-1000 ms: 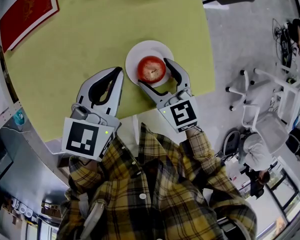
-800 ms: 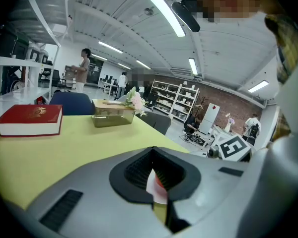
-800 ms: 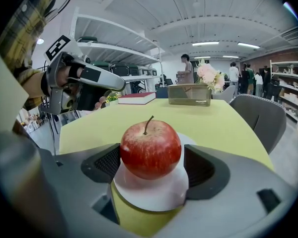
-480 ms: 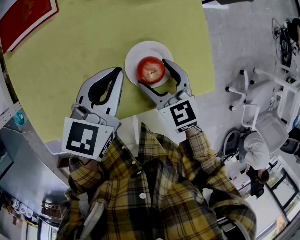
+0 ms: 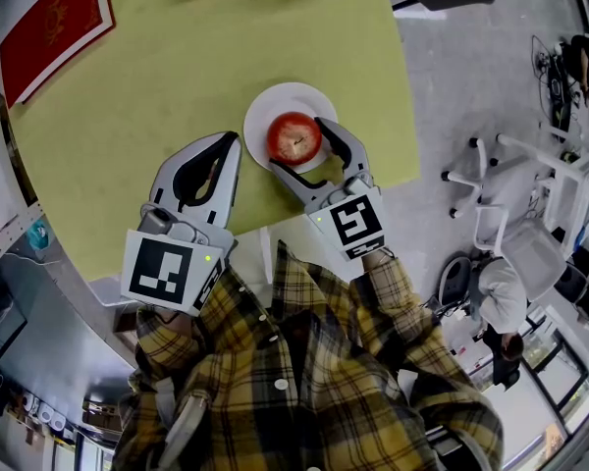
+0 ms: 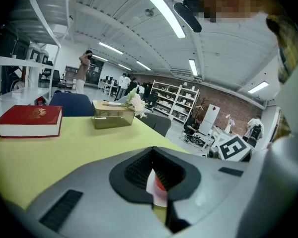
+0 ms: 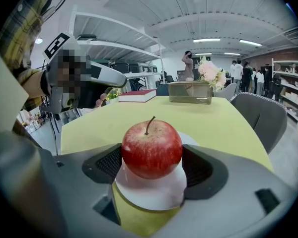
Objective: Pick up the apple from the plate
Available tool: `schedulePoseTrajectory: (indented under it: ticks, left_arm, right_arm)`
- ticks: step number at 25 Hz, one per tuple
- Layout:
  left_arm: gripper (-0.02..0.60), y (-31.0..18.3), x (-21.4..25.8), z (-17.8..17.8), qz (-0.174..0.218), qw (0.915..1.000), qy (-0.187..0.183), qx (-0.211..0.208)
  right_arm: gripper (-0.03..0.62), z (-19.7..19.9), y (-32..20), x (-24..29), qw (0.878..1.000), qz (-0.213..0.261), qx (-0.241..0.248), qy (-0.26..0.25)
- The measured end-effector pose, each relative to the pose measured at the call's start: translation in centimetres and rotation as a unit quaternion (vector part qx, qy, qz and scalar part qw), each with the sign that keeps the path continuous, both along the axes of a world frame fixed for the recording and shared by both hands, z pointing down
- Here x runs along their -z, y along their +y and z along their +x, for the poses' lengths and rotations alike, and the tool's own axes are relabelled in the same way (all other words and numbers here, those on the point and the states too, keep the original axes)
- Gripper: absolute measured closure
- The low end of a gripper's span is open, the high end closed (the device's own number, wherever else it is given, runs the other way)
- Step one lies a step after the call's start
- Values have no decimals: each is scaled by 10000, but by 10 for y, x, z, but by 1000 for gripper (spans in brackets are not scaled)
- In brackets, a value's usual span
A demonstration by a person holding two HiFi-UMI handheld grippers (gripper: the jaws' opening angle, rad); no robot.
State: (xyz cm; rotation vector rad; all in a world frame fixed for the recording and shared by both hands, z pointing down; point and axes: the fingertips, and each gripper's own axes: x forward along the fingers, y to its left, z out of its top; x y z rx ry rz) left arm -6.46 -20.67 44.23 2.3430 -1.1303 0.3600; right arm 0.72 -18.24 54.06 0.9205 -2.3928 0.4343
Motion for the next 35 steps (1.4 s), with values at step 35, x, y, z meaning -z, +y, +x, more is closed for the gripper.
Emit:
schedulePoseTrajectory:
  ticks: [35]
  left_arm:
    - [575,-3,154,0,1371,9905,114,41]
  right_arm:
    - [218,-18,2,174,9931,902,58,-744]
